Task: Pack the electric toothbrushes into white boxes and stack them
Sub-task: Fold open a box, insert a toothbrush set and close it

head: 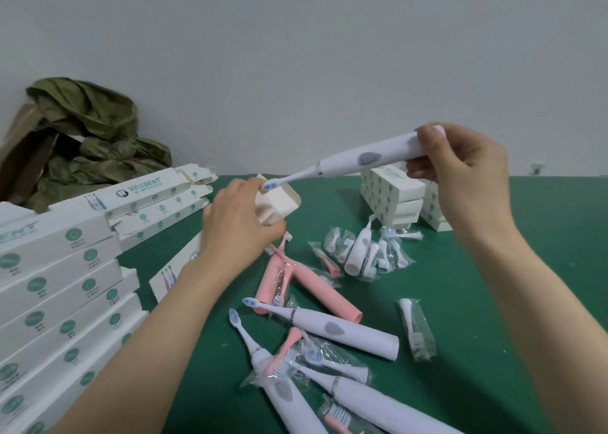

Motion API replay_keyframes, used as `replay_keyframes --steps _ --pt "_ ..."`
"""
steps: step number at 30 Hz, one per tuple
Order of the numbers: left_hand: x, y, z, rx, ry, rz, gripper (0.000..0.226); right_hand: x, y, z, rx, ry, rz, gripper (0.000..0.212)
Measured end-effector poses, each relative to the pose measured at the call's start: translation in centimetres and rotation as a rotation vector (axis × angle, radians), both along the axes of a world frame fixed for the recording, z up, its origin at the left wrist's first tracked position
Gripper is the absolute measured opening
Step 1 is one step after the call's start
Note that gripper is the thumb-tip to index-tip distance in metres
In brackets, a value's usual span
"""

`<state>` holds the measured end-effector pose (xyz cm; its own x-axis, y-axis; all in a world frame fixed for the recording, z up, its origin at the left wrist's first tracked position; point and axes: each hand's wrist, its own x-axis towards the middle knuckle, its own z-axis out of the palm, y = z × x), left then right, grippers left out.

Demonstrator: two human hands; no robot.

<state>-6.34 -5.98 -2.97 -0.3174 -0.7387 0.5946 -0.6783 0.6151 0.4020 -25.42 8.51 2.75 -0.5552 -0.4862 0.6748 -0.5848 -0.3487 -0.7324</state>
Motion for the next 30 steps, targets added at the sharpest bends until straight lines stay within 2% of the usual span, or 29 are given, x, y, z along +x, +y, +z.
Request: replay_keyframes --steps 6,9,13,14,17,18,20,22,23,26,28,30 --pt "-0.3 1.4 0.7 -0.016 0.082 -0.13 0.048 1.2 -0.8 -1.0 0.077 0.162 -0.076 0.015" --pt "-0.8 2.6 1.2 -0.031 0.128 -0.272 0.048 2.6 -1.7 -1.9 0.18 0.197 0.064 0.018" --pt "-1.5 4.0 2.0 -0.074 0.114 -0.378 0.048 3.5 -2.5 -2.5 0.262 0.403 0.179 0.021" --pt "-1.6 4.1 2.0 -0.075 0.114 -0.38 0.048 3.1 -2.8 -2.4 0.265 0.375 0.19 0.019" --pt "-1.3 3.8 2.2 -0.033 0.162 -0.338 0.049 0.3 -3.9 -2.8 0.201 0.106 0.133 0.023" --pt "-1.1 3.7 2.3 -0.011 0.197 -0.321 0.05 -0.7 -4.2 -3.4 0.255 0.127 0.053 0.023" --pt "-0.8 3.5 2.4 0.017 0.268 -0.297 0.051 -2.7 -4.9 -5.2 0.557 0.371 -0.046 0.019" --pt "-0.5 3.4 2.7 0.021 0.304 -0.291 0.051 -3.9 -5.1 -7.3 0.89 0.661 0.02 0.018" --pt "-0.4 3.4 2.8 0.023 0.309 -0.295 0.051 -4.2 -5.3 -8.1 0.999 0.791 0.067 0.025" --pt "-0.4 3.4 3.0 0.031 0.308 -0.306 0.051 -4.4 -5.7 -9.2 1.066 1.064 0.143 0.045" --pt "-0.4 3.3 2.8 0.029 0.306 -0.309 0.052 -4.5 -5.9 -9.3 1.049 1.199 0.159 0.04" --pt "-0.4 3.1 2.6 0.021 0.296 -0.317 0.053 -4.4 -5.8 -9.0 1.039 1.226 0.144 0.032"
